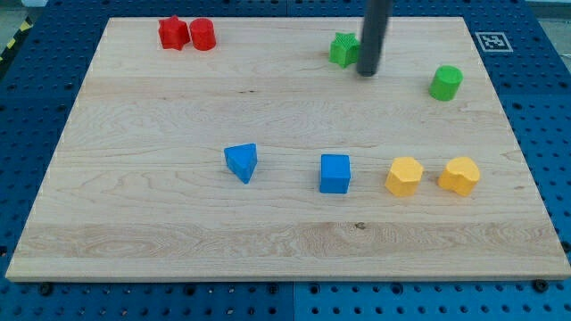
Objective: Slightly move the green star to the left side
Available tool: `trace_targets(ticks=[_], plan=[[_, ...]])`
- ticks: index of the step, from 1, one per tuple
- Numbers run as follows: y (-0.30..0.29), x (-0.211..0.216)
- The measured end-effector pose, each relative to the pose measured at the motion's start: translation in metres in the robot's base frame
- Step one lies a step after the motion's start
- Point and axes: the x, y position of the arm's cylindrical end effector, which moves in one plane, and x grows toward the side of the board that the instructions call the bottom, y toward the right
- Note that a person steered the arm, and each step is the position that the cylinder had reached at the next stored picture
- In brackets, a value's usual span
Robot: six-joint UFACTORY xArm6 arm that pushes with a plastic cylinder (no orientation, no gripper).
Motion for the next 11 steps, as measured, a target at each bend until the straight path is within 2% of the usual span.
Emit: trace_targets(ticks=[1,3,8,9,10,11], plan=[[0.034,0.0],[0.027,-0.038],[-0.111,-0.041],[-0.139,-0.054],[-0.136,-0.053],[-0.105,-0.014]])
